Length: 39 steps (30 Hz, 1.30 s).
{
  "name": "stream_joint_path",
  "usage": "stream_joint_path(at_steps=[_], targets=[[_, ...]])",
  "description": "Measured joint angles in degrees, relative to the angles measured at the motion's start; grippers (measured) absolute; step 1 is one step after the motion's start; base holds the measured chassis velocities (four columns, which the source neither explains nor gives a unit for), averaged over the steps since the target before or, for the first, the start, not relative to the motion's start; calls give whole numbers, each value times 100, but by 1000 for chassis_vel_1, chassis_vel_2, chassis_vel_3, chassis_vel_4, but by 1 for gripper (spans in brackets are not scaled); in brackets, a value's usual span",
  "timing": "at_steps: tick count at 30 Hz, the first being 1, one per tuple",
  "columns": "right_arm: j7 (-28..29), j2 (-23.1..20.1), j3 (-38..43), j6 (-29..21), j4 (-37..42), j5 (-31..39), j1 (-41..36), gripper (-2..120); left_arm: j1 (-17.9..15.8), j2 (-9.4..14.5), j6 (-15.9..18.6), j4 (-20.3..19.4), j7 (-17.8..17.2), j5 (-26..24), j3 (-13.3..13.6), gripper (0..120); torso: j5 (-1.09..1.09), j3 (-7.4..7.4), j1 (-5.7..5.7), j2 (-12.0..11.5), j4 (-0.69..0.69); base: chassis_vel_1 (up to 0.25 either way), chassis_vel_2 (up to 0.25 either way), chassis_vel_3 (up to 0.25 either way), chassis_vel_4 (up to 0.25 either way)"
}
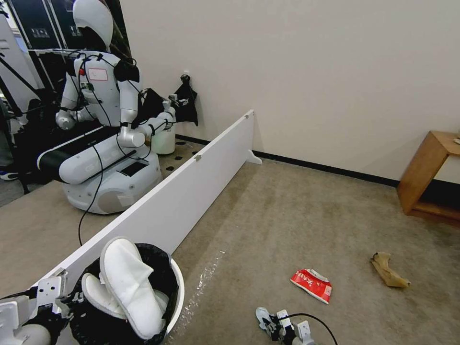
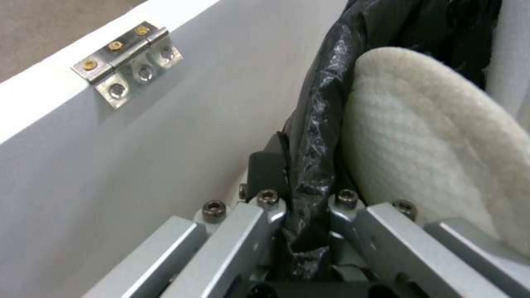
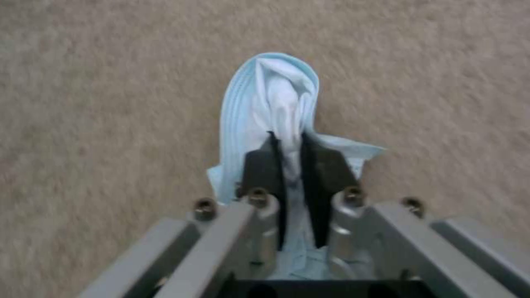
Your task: Pick up the trash bin, then pick up the garbage from the floor and place it into the trash bin.
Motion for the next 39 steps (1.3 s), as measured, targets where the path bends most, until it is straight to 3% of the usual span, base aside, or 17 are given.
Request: stream_joint_path(at_steps=[1,24,39], targets=[[-1,-72,16,-2,72,-2,-20,0,-1,2,0,0,0,-2,-1,2,-1,0,0,0,-2,0,0,0,0],[-59,-849,746,380,1678,-32,-363,0,3,3,0,-12,4,-9,22,2,-4,0,0,0,-1,0,0,0,0],[-419,-1465,1776,1297,3573,805,-735,0,-64,242,0,-177,-43,-264,209,2,-4,0,0,1,-2,0,0,0,0]])
